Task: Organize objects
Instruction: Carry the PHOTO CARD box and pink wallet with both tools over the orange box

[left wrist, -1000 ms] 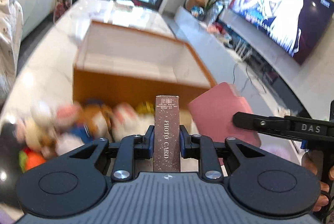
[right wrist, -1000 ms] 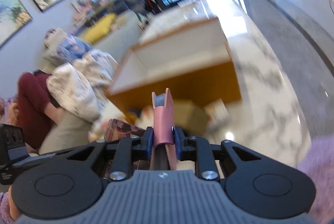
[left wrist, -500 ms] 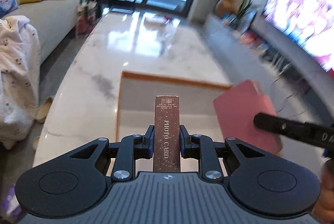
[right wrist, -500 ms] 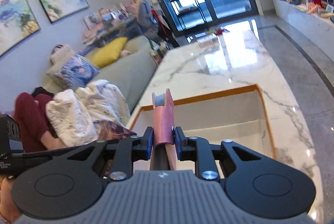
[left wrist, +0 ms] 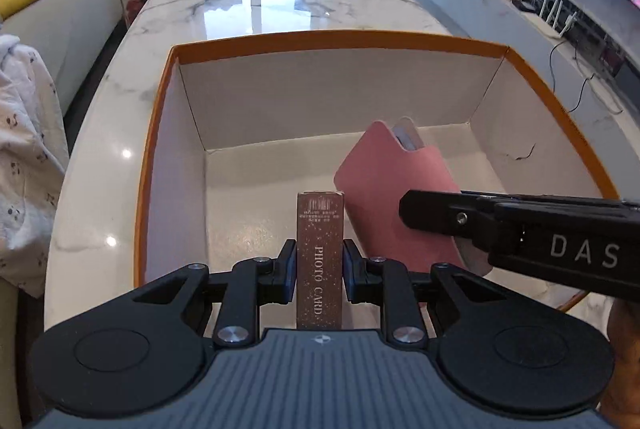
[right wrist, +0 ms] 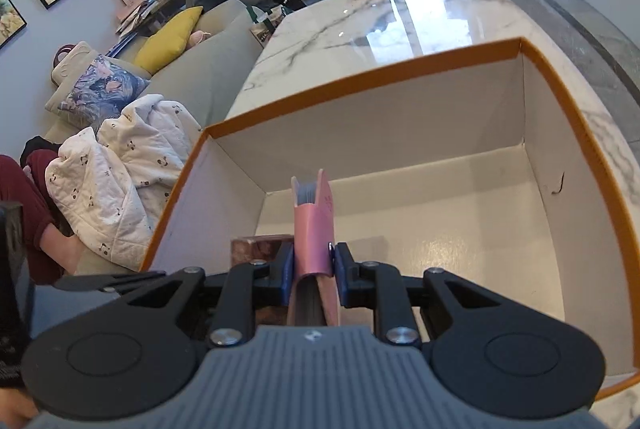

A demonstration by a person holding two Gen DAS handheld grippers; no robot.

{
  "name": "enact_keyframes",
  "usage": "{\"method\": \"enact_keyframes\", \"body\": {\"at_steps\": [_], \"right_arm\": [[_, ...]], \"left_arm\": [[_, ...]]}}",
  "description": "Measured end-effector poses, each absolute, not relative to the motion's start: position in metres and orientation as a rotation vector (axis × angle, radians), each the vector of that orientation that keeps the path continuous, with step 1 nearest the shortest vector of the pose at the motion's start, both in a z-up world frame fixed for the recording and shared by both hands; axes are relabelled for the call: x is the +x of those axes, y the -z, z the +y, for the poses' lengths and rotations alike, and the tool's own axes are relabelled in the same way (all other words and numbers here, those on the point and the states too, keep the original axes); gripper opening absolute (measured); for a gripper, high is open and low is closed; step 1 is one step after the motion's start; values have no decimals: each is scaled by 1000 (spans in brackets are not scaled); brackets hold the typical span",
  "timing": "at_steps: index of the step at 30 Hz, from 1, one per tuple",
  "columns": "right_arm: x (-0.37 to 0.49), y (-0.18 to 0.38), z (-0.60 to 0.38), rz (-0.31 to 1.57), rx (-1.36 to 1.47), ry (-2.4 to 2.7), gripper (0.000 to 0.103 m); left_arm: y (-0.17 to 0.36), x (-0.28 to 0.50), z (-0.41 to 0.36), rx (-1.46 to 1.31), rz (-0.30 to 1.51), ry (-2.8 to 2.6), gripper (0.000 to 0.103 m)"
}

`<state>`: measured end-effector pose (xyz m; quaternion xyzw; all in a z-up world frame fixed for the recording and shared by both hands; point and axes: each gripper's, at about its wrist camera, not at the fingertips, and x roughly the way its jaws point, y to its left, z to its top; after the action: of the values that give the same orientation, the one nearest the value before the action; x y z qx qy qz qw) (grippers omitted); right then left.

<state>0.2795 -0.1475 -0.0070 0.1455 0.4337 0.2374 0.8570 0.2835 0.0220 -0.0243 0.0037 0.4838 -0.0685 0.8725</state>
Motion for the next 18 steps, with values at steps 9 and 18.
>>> {"method": "enact_keyframes", "body": {"at_steps": [9,18], "right_arm": [[277,14,-142,944,316,-508,23],[269,7,-127,933,324,-561,23]], "left_arm": [[24,274,15,174,1016,145,29],[-14,230,39,195,823,146,29]]}}
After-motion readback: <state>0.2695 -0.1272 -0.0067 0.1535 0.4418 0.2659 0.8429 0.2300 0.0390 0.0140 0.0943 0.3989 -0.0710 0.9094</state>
